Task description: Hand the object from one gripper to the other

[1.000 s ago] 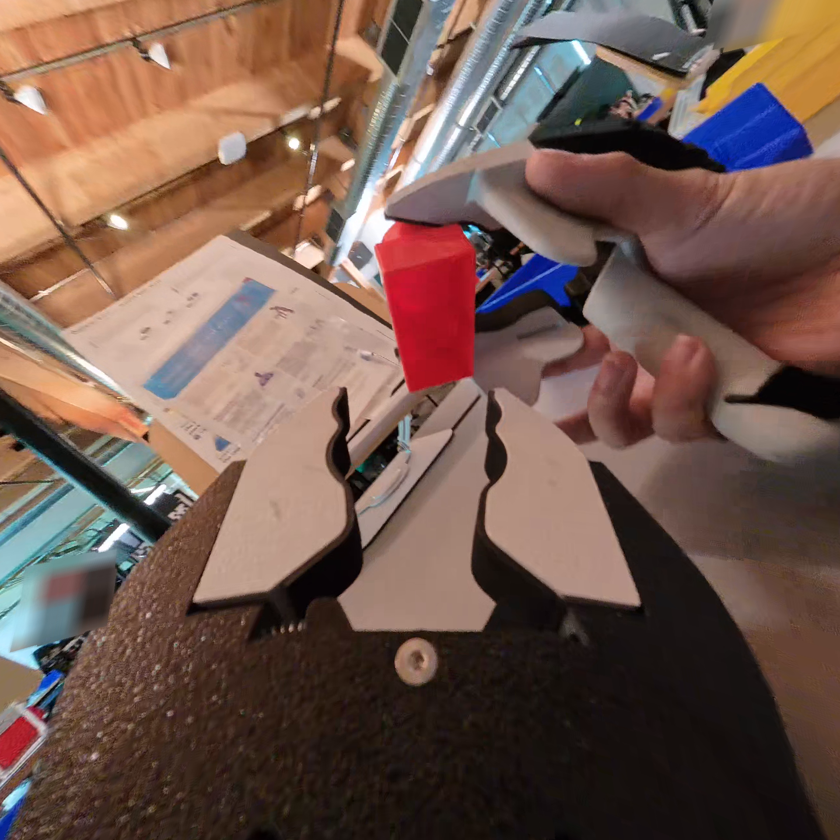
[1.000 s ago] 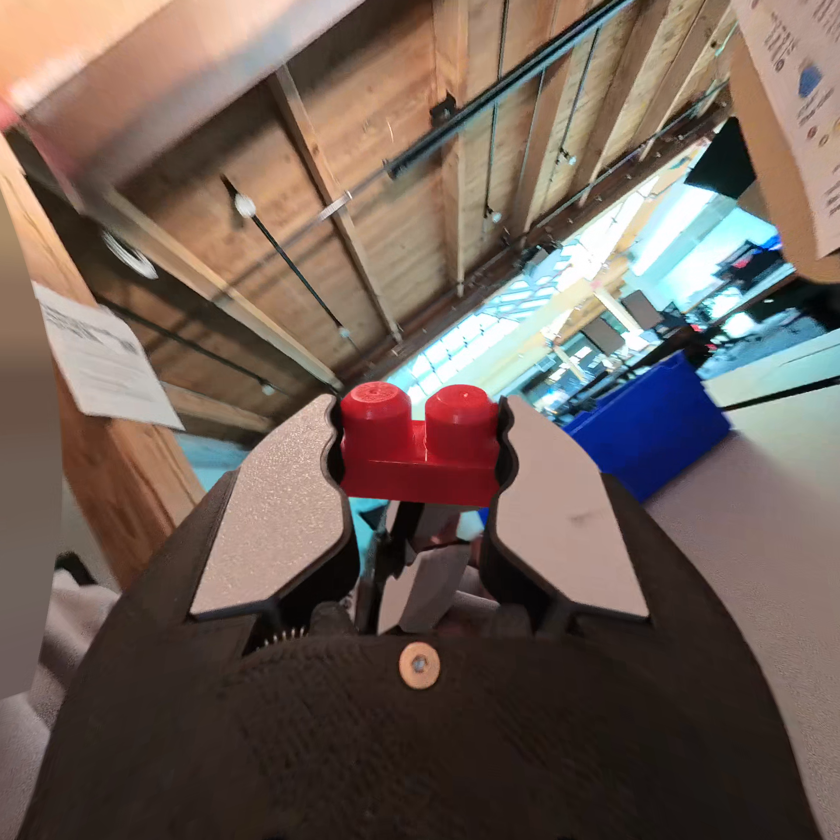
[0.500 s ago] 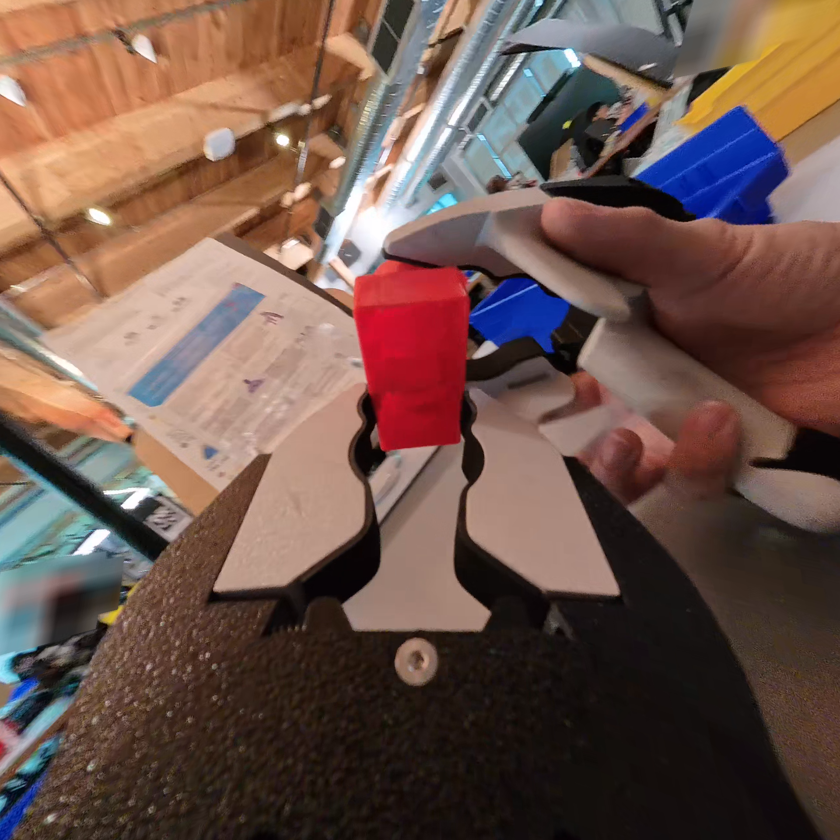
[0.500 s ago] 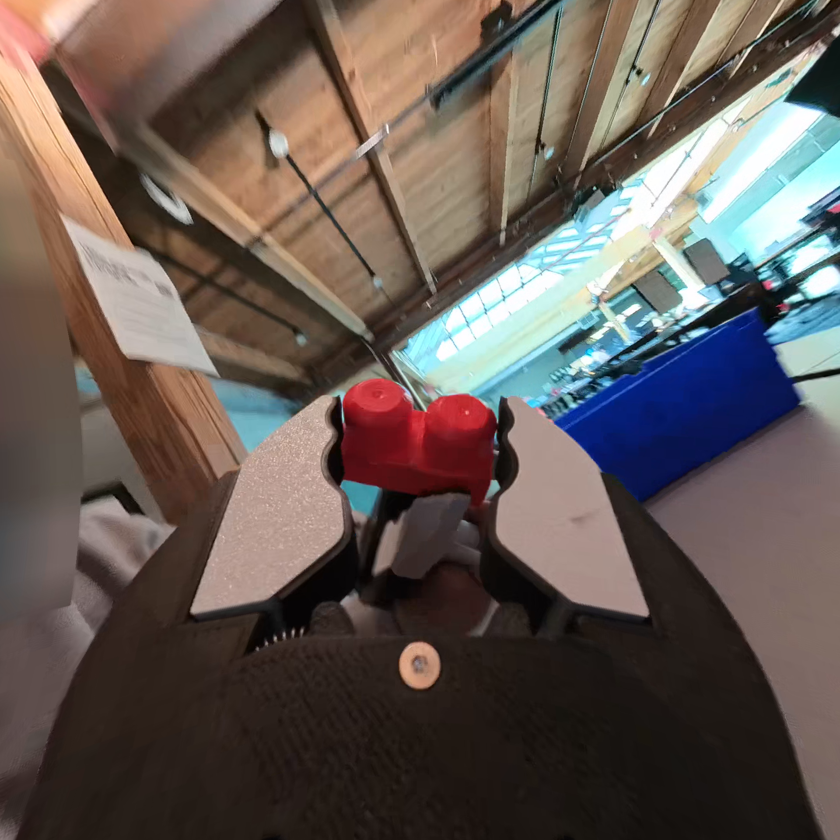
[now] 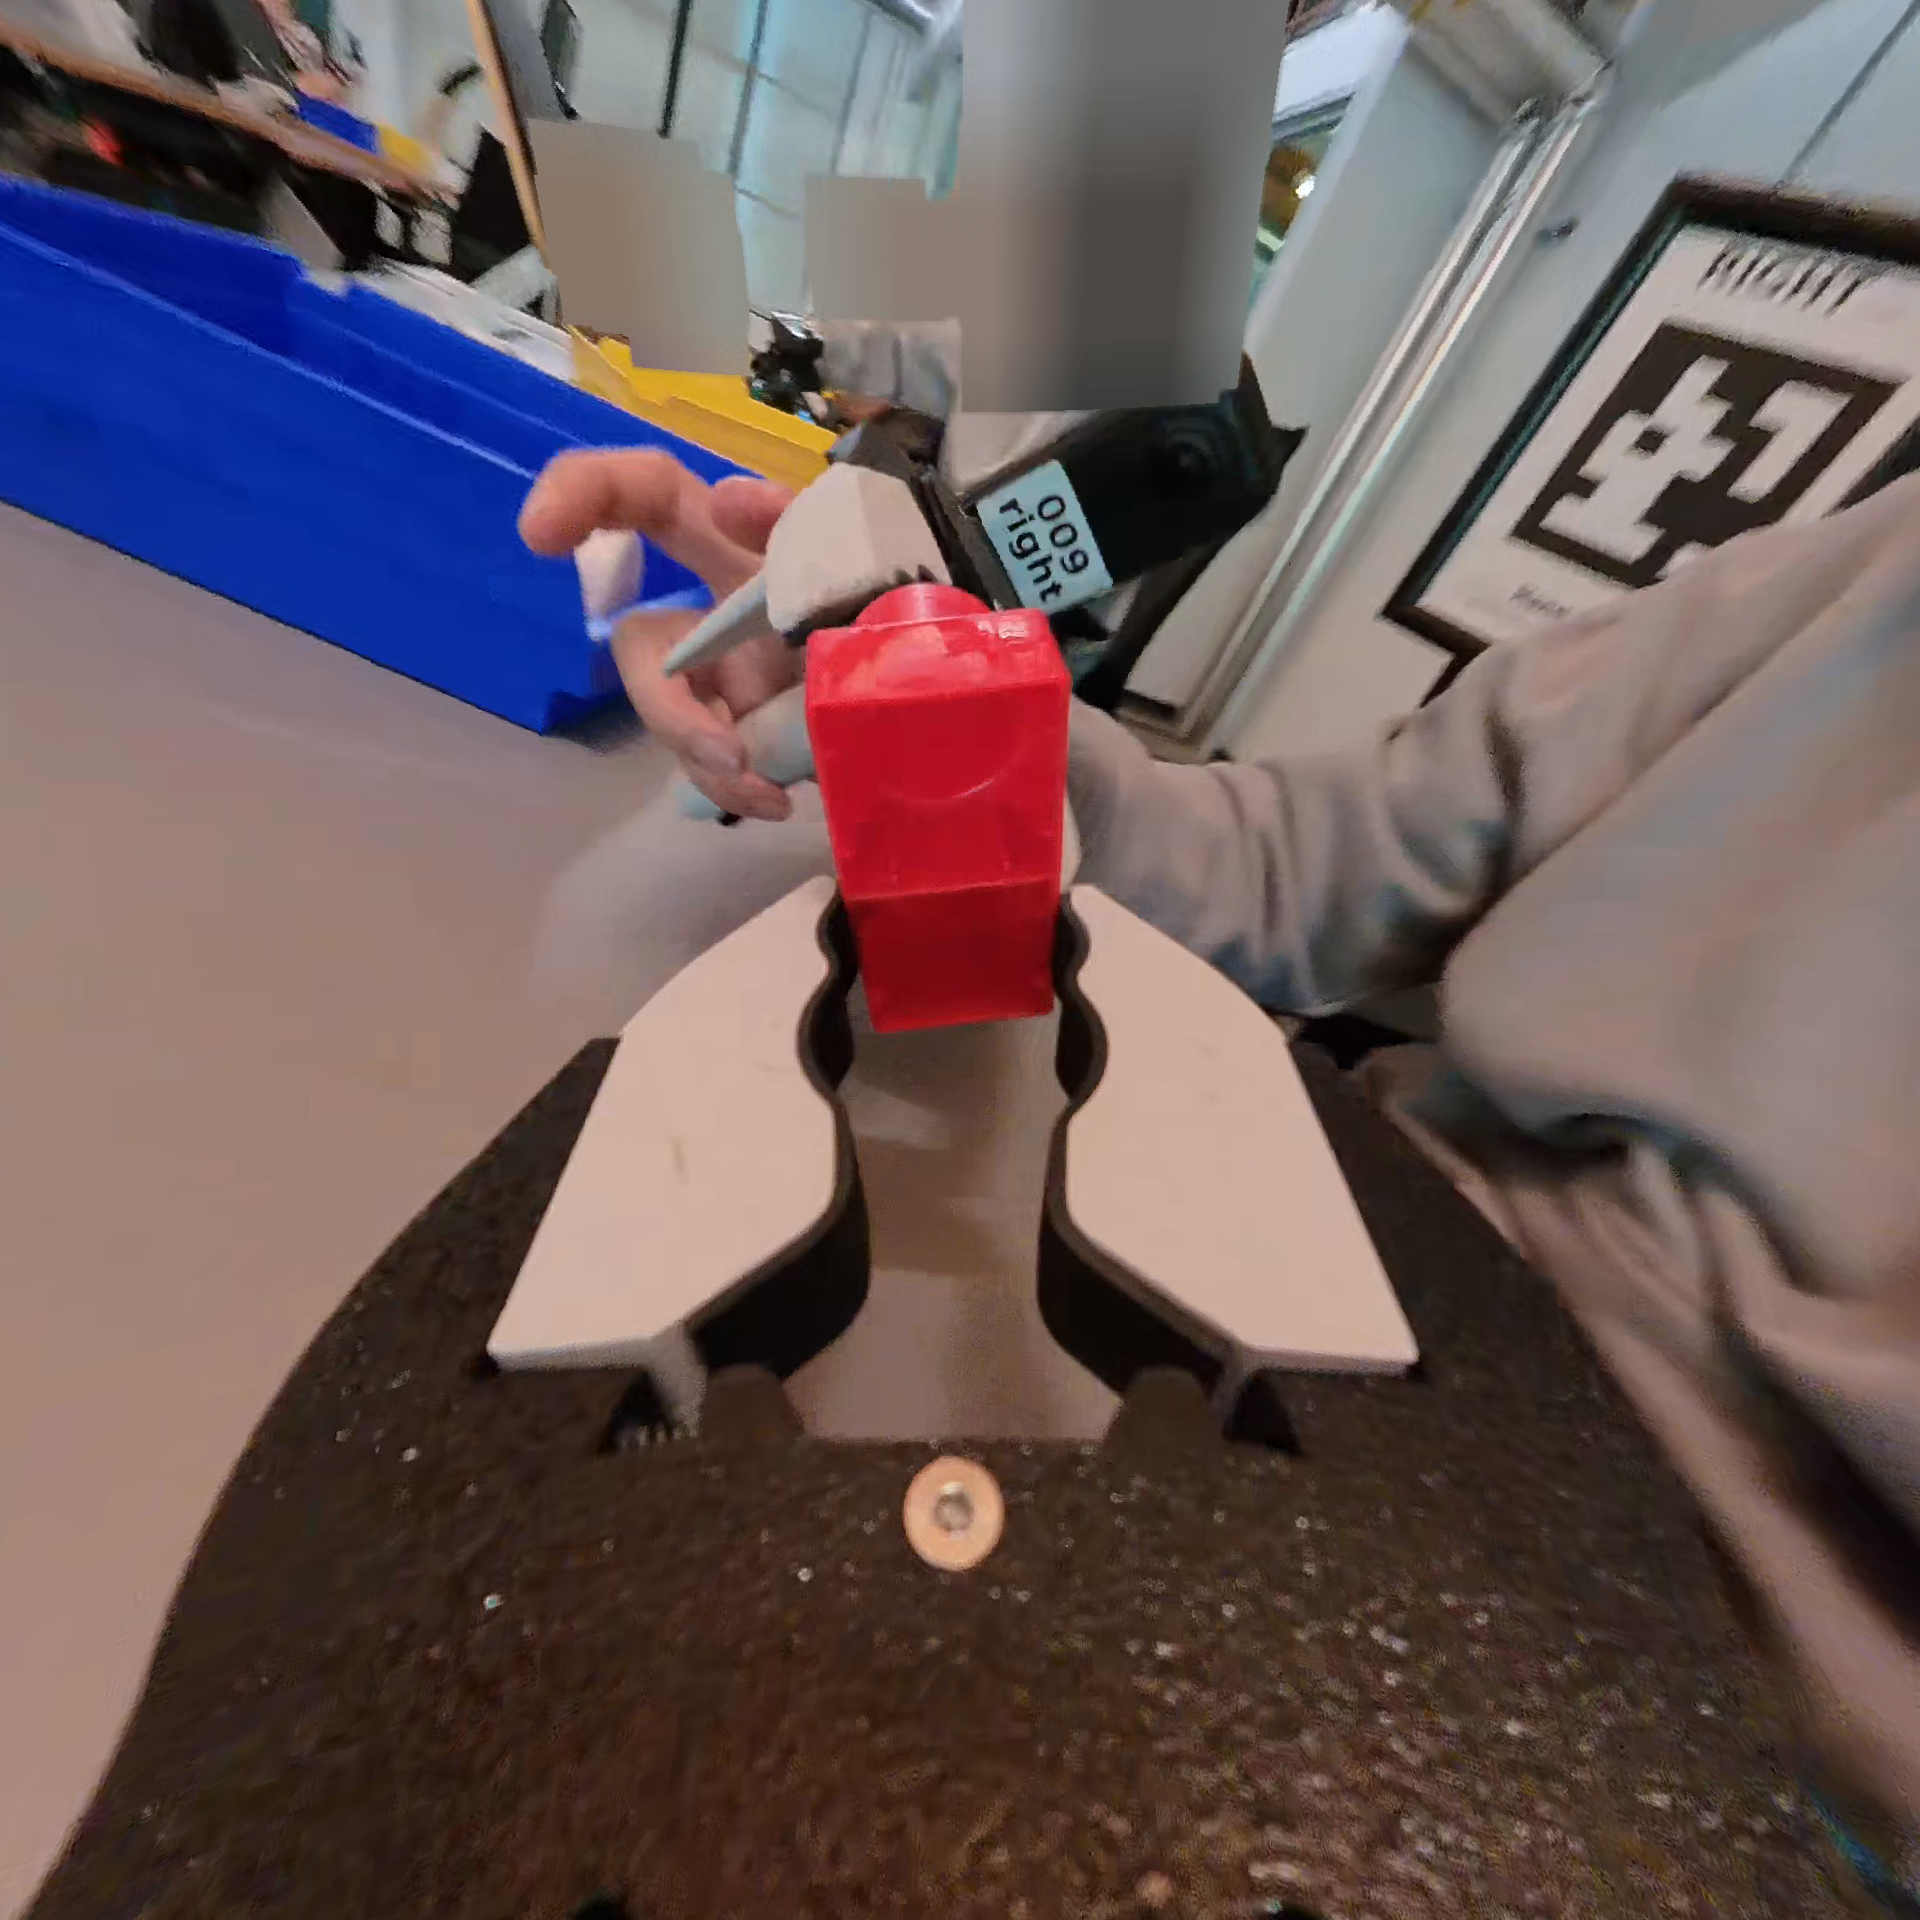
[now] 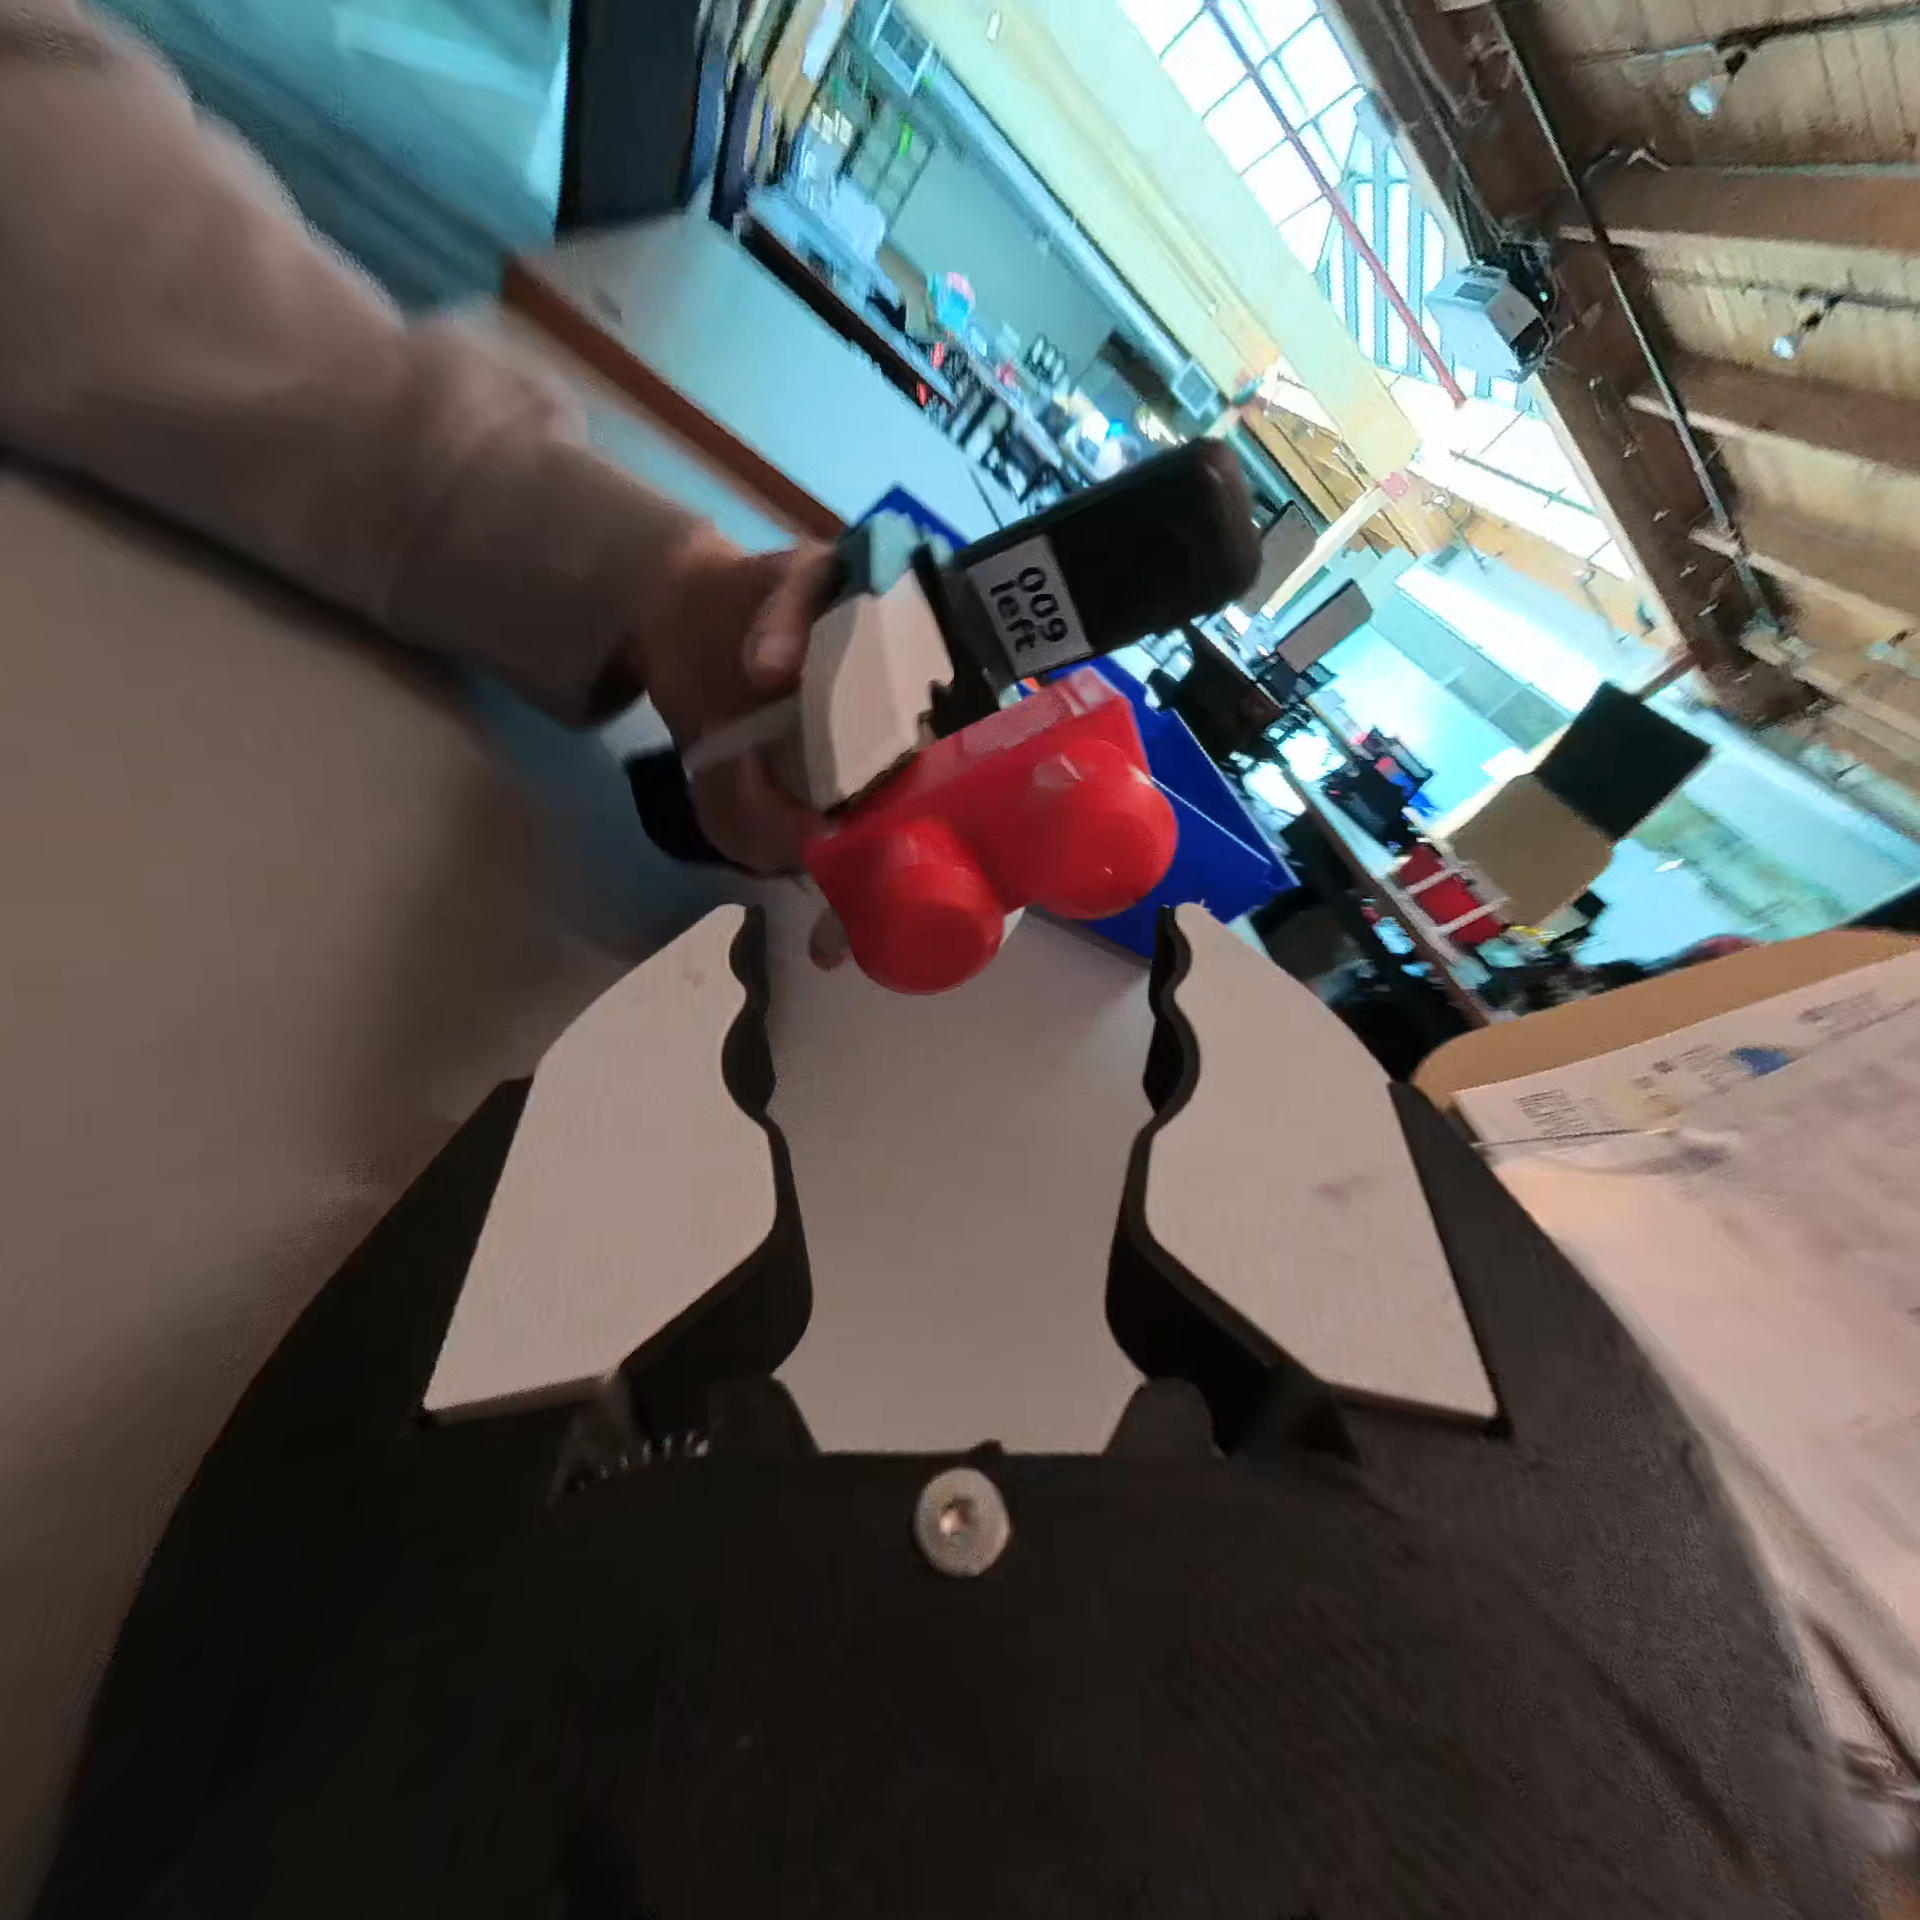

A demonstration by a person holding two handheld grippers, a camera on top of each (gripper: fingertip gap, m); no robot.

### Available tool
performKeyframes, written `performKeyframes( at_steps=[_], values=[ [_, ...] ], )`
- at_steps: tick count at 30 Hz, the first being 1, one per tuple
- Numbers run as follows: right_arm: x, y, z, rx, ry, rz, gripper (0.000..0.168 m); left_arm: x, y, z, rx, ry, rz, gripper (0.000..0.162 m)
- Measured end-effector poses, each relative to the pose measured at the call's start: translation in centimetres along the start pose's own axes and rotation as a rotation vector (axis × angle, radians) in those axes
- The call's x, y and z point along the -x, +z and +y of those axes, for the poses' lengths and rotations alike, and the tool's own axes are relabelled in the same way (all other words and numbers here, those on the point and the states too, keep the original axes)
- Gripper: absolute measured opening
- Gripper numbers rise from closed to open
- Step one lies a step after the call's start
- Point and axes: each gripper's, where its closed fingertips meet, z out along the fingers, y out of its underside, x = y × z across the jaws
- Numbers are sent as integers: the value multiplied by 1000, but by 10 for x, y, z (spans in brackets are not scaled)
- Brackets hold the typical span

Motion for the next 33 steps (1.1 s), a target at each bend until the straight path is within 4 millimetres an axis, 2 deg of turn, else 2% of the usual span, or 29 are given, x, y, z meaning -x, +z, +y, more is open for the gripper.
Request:
performKeyframes(
  at_steps=[3,6,11,14,16,19,21,23,26,28,33],
  values=[
    [0,5,1,64,-206,61,78,-3,1,7,40,-104,53,35],
    [2,7,-1,82,-323,84,76,-2,1,17,96,-133,57,35],
    [10,10,4,105,-326,56,68,-4,1,20,100,-172,95,36],
    [2,12,13,184,-286,98,67,3,0,16,60,-186,67,36],
    [-7,13,22,250,-241,146,66,16,-4,10,7,-163,-15,37],
    [-28,5,41,380,-227,255,67,50,-16,-3,-73,-2,-306,47],
    [-42,-3,54,488,-270,329,67,65,-24,-6,-50,144,-498,60],
    [-49,-9,66,617,-370,363,67,71,-26,-11,-52,238,-618,64],
    [-48,-10,81,789,-488,364,67,74,-22,-17,-65,283,-735,63],
    [-44,-3,82,821,-537,354,67,80,-19,-13,-36,282,-808,60],
    [-35,11,81,846,-584,341,67,86,-3,6,67,273,-856,64]
  ],
)
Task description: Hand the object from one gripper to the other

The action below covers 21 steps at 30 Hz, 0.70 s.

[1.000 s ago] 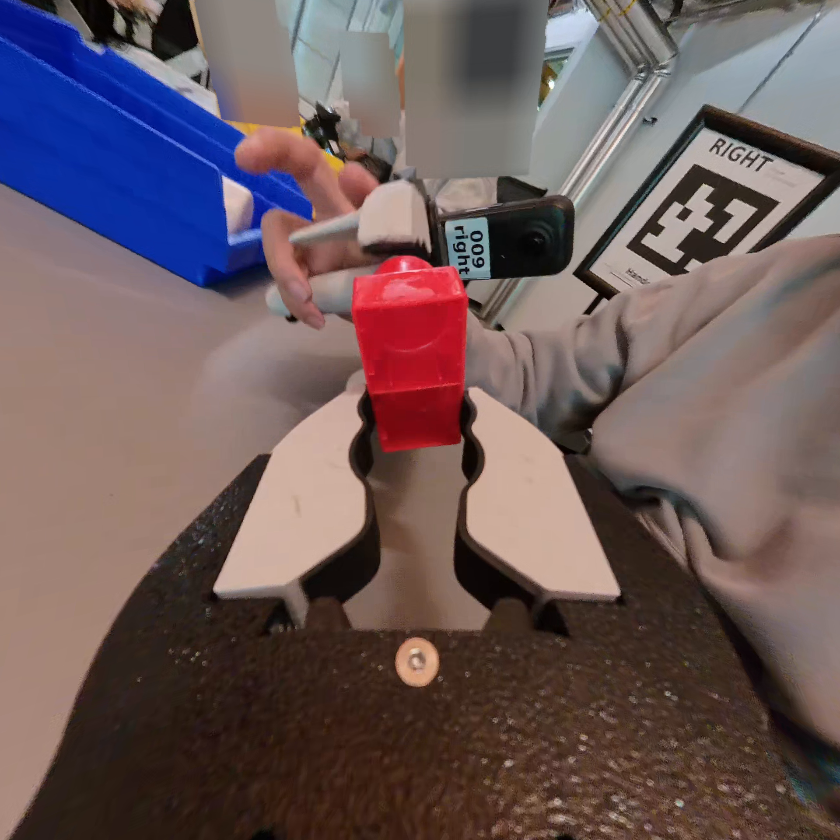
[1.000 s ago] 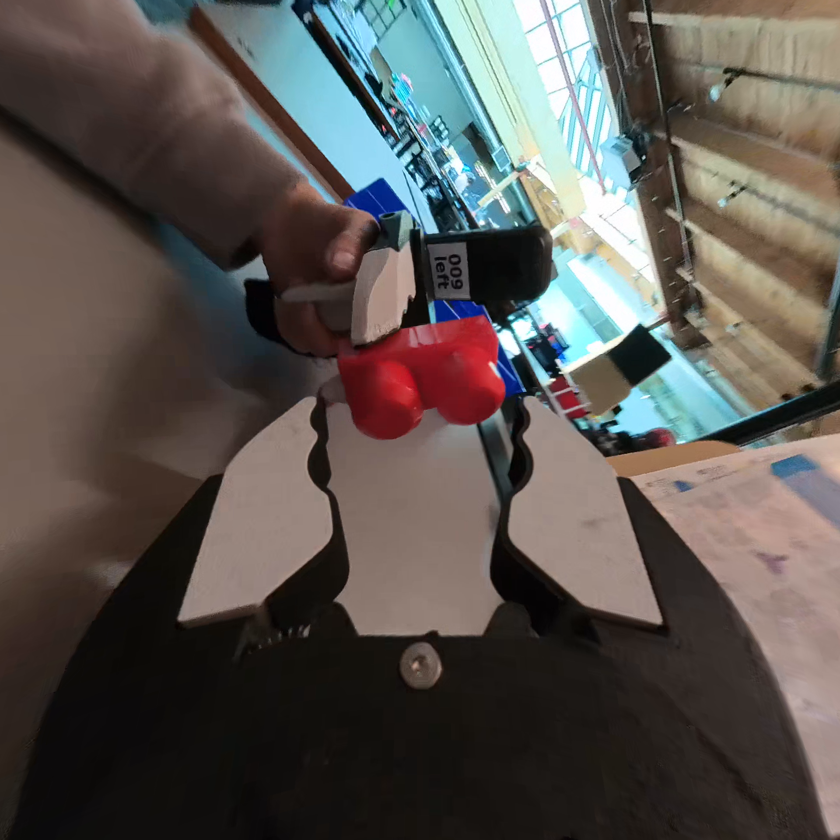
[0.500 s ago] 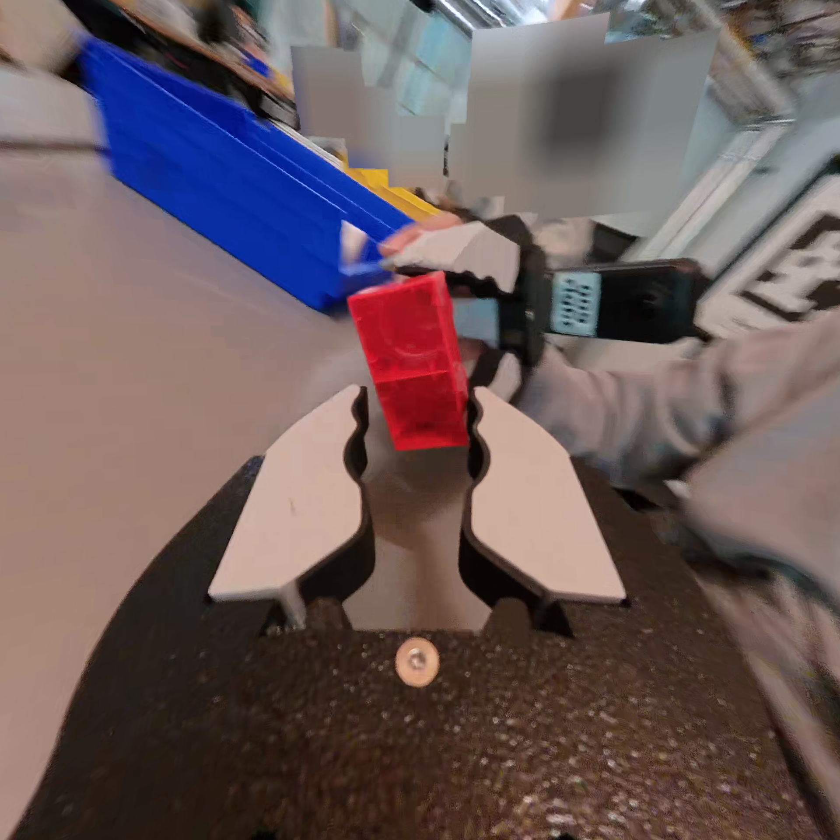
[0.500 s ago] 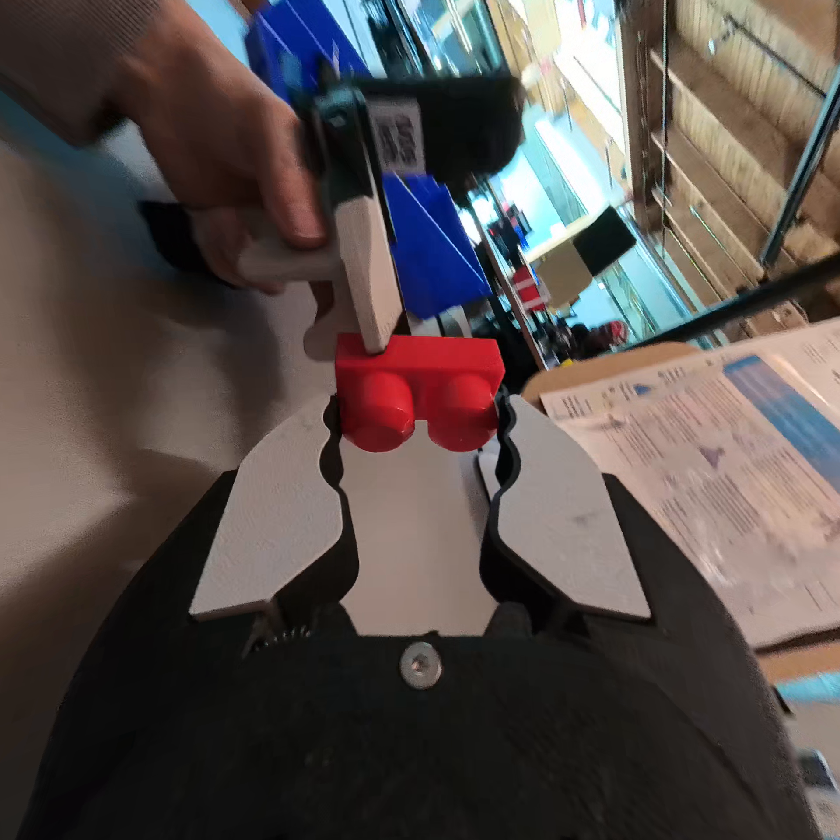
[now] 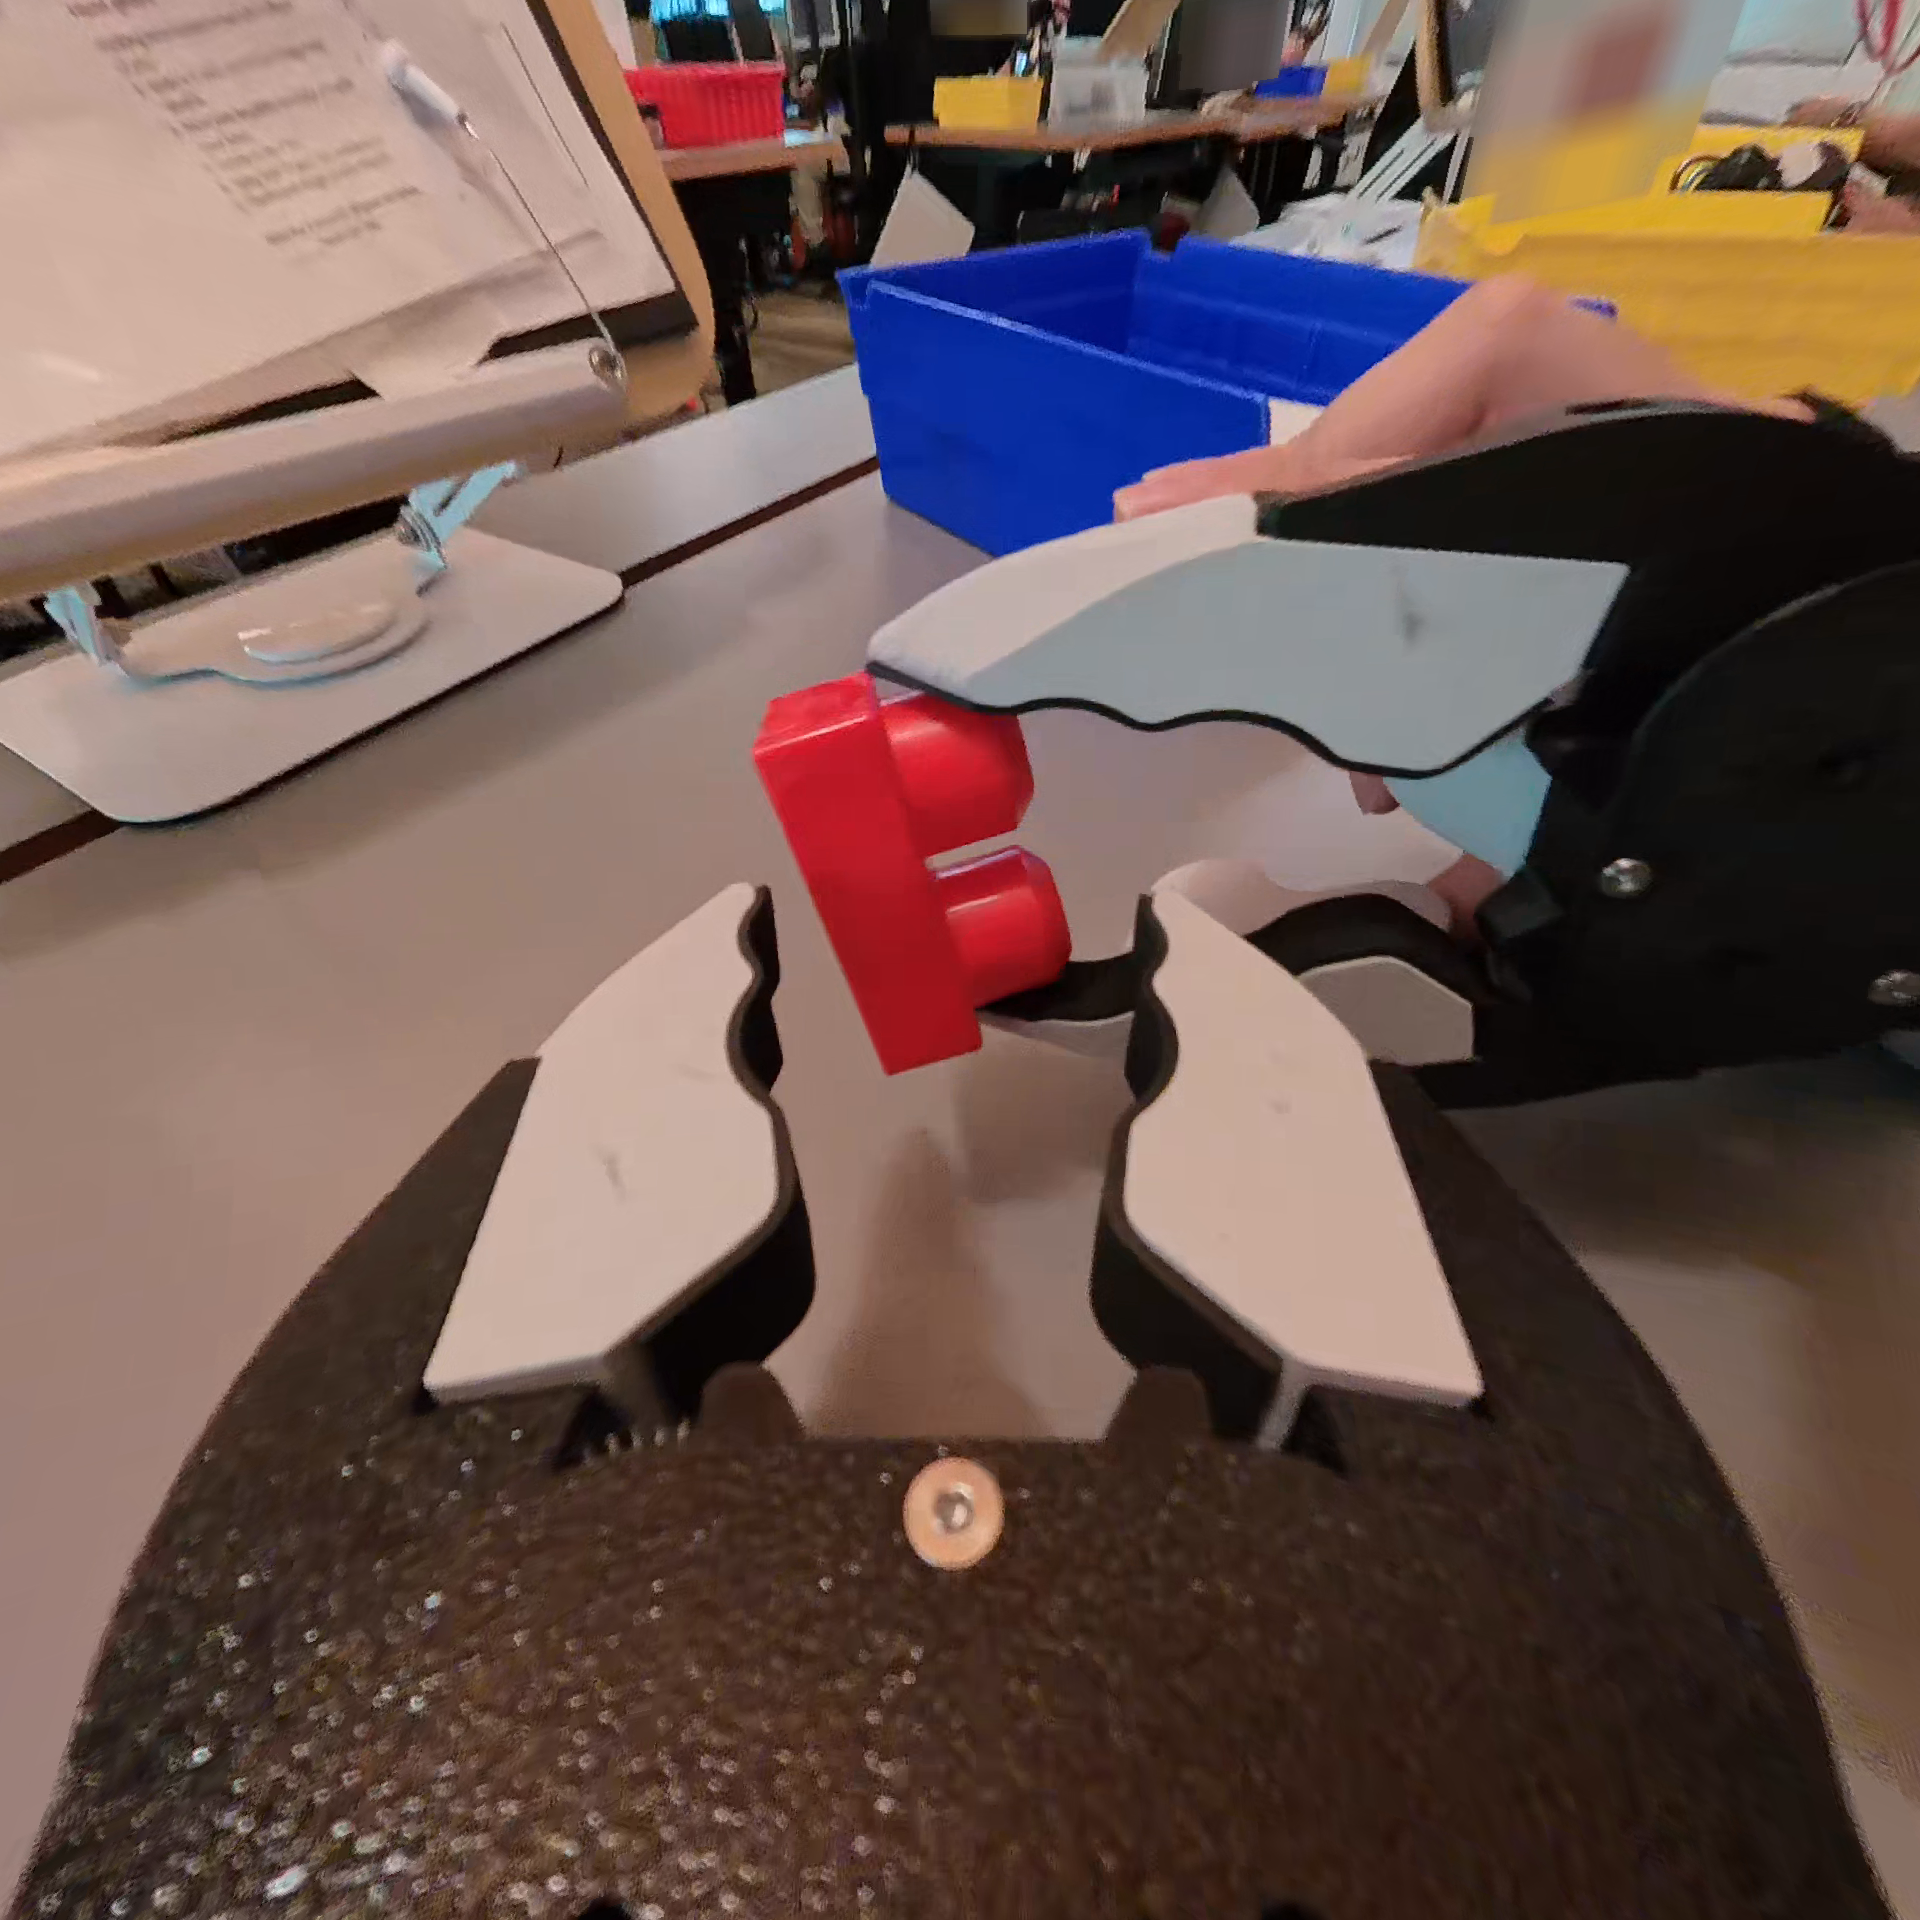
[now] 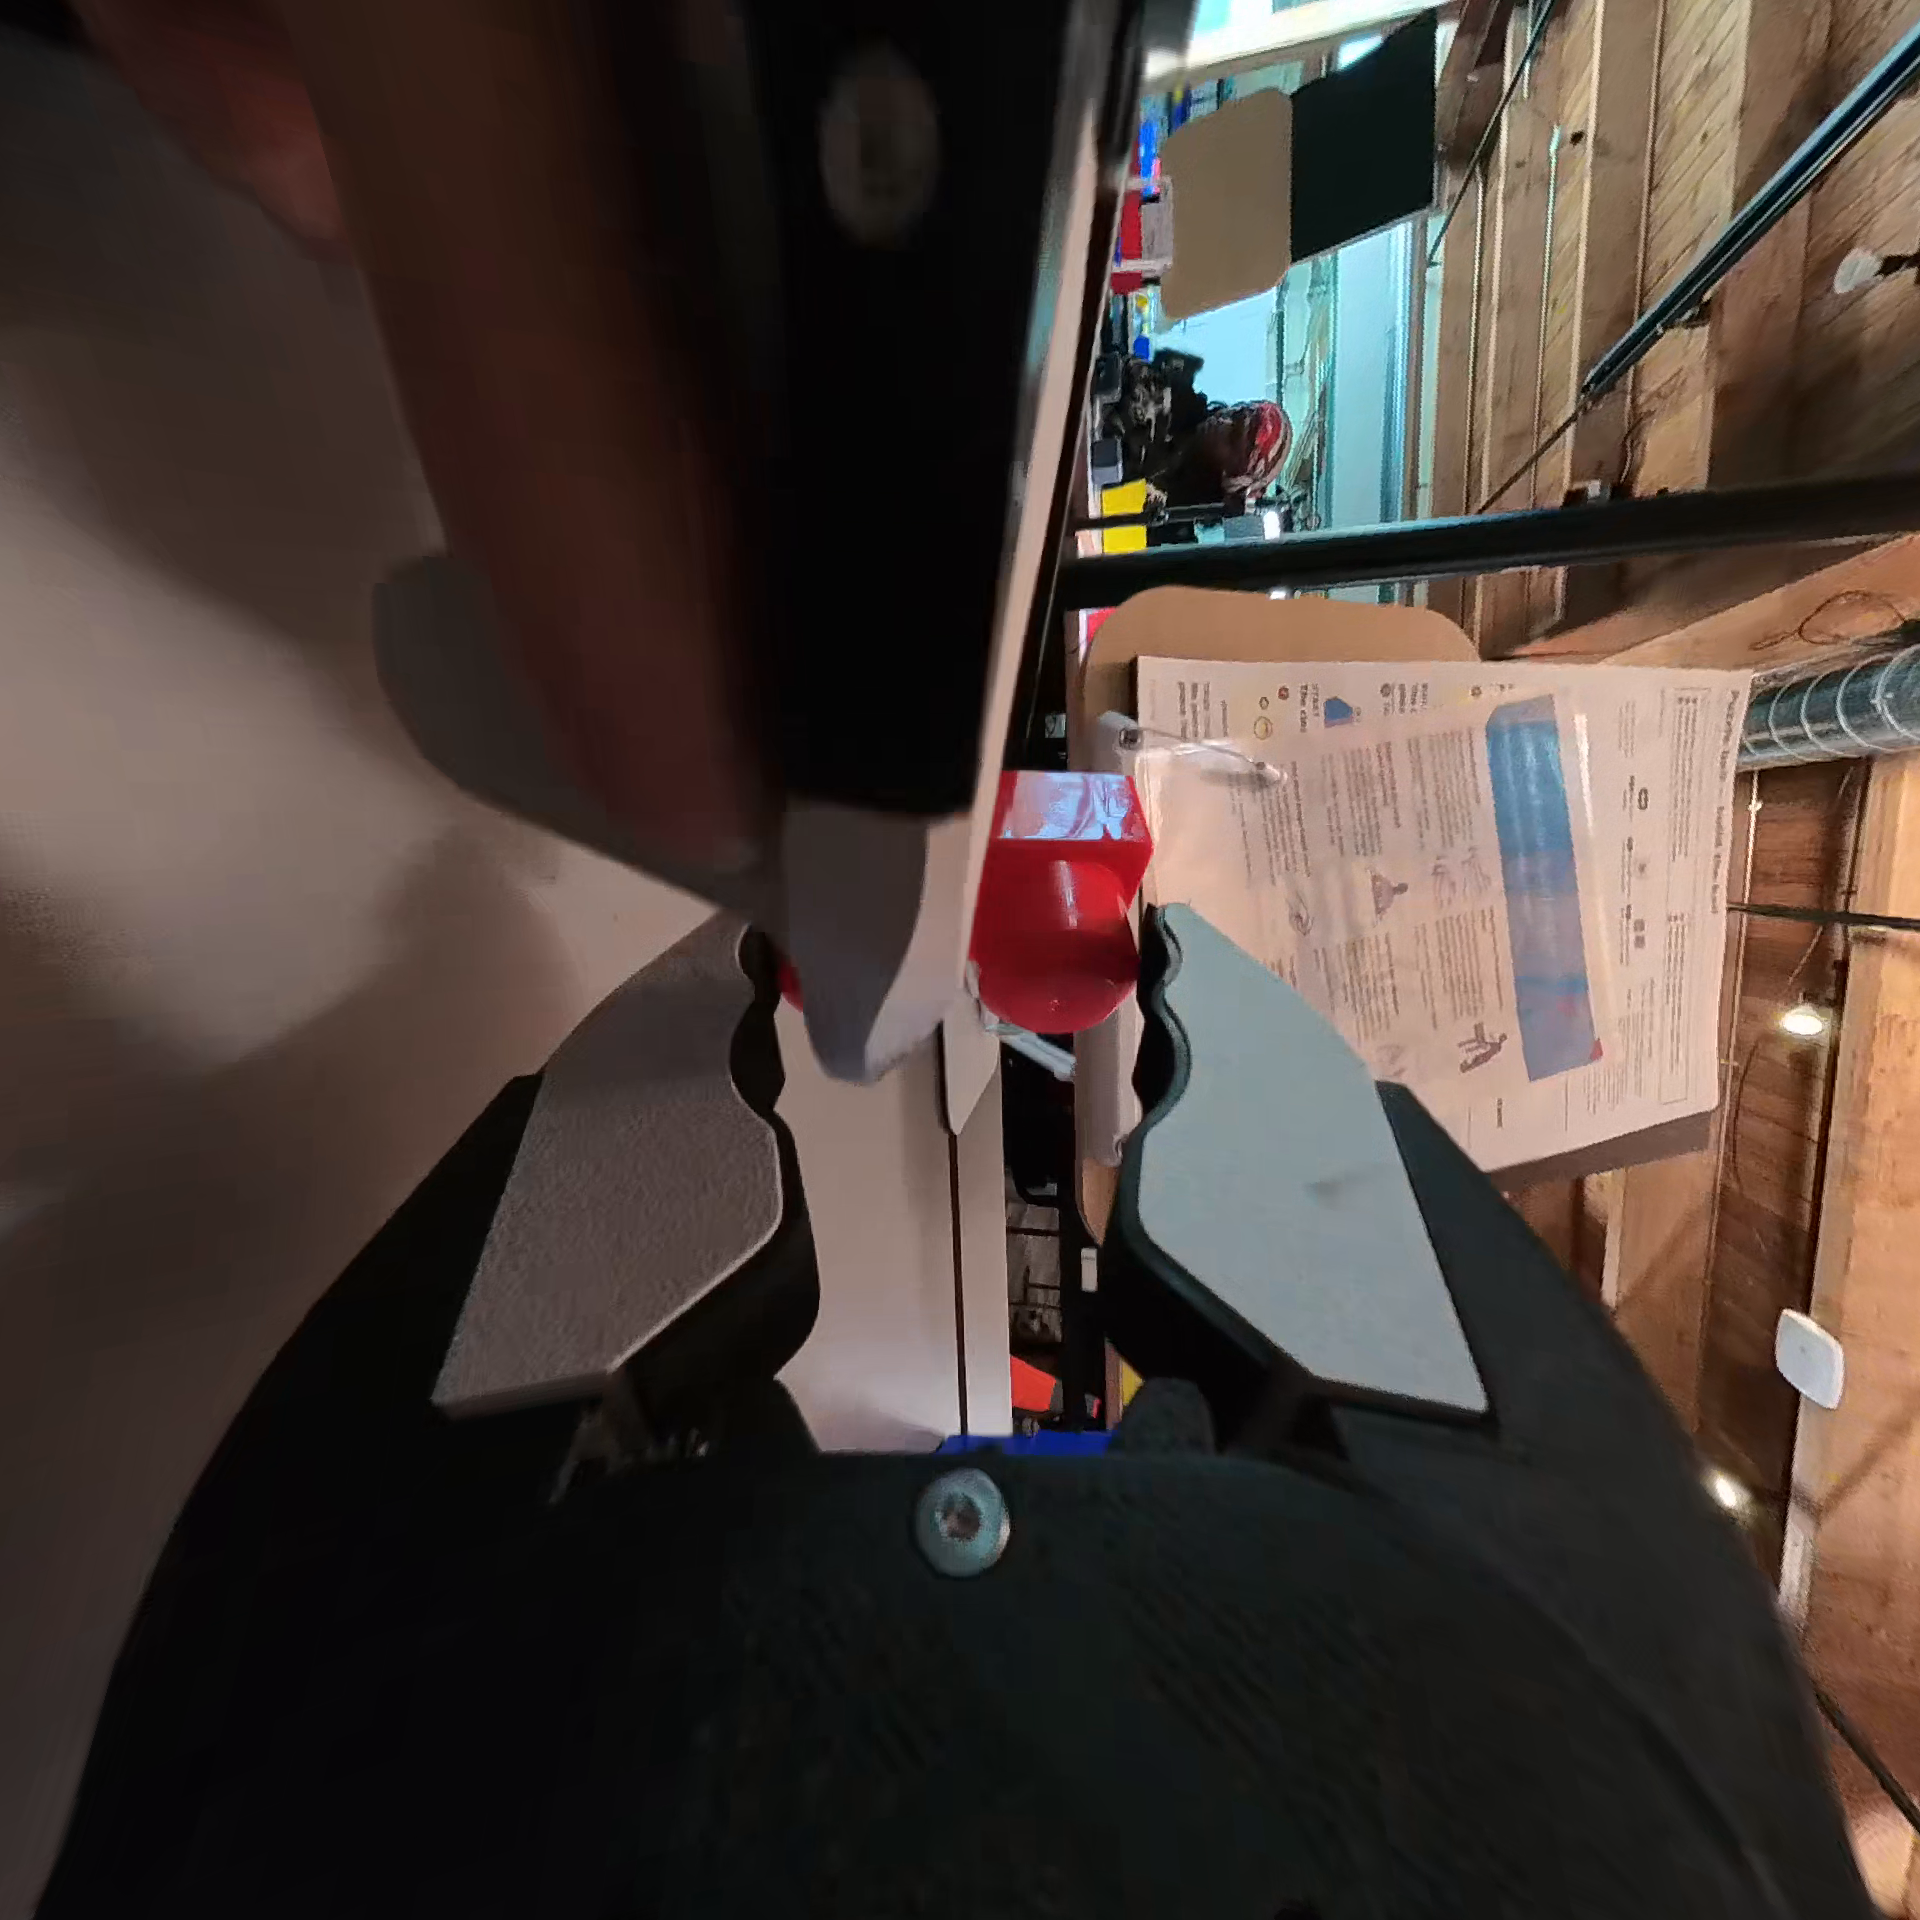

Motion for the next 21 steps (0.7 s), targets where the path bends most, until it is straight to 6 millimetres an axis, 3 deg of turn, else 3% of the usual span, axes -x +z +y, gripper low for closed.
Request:
performKeyframes(
  at_steps=[4,7,9,12,15,17,21],
  values=[
    [1,-1,-6,-11,0,7,67,3,2,5,36,1,-43,48],
    [4,-2,-11,-133,156,-53,67,1,1,6,38,-76,38,45],
    [7,-14,-25,-343,435,-213,81,0,-2,5,30,-128,111,46],
    [-11,-37,-34,-615,938,-475,87,-13,-14,-6,-50,-194,340,46],
    [-36,-59,-39,-853,1330,-740,78,-20,-26,-12,-98,-224,516,45],
    [-41,-58,-36,-879,1404,-752,69,-26,-35,-16,-131,-214,602,45],
    [-32,-49,-40,-812,1395,-715,80,-42,-41,-15,-122,-110,663,45]
  ],
)
